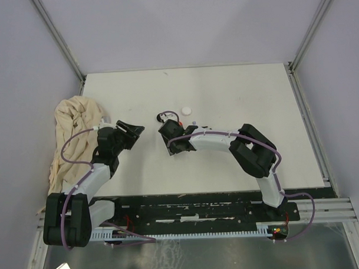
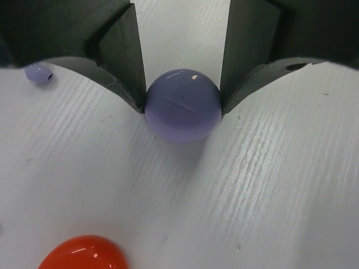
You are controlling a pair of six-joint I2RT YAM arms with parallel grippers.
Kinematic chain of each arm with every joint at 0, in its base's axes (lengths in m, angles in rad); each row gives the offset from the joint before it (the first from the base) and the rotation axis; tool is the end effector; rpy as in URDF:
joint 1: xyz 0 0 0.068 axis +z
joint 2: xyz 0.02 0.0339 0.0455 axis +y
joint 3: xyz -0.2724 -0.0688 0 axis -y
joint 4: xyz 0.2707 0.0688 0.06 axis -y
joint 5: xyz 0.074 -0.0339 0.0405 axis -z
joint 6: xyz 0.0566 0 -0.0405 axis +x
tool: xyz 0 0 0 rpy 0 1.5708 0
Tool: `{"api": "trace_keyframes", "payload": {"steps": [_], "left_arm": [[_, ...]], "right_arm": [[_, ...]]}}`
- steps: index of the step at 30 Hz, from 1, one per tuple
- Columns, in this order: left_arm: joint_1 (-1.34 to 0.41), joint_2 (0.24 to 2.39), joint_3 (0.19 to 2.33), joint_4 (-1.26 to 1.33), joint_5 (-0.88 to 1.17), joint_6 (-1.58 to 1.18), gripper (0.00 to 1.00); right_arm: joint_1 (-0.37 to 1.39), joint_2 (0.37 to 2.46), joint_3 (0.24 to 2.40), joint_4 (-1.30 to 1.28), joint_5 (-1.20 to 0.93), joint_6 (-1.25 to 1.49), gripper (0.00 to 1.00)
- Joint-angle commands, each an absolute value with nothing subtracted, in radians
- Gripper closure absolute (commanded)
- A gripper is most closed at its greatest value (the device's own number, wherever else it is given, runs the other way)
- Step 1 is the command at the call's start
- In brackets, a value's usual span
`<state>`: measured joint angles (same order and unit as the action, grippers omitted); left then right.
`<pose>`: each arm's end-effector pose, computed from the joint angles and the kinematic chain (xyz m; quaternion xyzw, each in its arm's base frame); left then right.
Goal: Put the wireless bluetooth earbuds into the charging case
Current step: Pick up the charging case at the center of the board.
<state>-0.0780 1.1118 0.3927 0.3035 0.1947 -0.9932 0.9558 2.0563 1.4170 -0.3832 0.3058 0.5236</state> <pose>0.2594 -0.0313 0.1722 -0.3208 0.7715 -0.3474 0.4258 0.2833 0.3715 0.1318 -0.1637 0.9381 0.0721 0.2965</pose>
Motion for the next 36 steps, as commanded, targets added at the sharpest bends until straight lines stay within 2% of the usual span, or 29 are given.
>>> {"api": "trace_keyframes", "payload": {"steps": [1, 5, 9, 13, 16, 25, 36], "left_arm": [[-0.072, 1.115, 0.393, 0.372, 0.233, -0.981, 0.37], [-0.072, 1.174, 0.403, 0.445, 0.333, -0.992, 0.37], [-0.072, 1.319, 0.427, 0.584, 0.556, -1.039, 0.37], [-0.072, 1.462, 0.422, 0.771, 0.7, -1.114, 0.37], [-0.074, 1.512, 0.434, 0.817, 0.759, -1.127, 0.37], [-0.089, 1.513, 0.45, 0.815, 0.827, -1.127, 0.37], [-0.19, 1.516, 0.469, 0.802, 0.807, -1.088, 0.37]], "right_arm": [[0.962, 2.027, 1.408, -0.396, 0.334, 0.508, 0.65], [0.96, 1.958, 1.327, -0.276, 0.337, 0.383, 0.74], [0.958, 1.864, 1.224, -0.116, 0.311, 0.213, 0.78], [0.945, 1.775, 1.147, -0.004, 0.194, 0.062, 0.8], [0.923, 1.72, 1.109, 0.037, 0.068, -0.019, 0.81], [0.805, 1.681, 1.11, -0.003, -0.271, -0.156, 0.84], [0.788, 1.713, 1.176, -0.091, -0.387, -0.199, 0.85]]}}
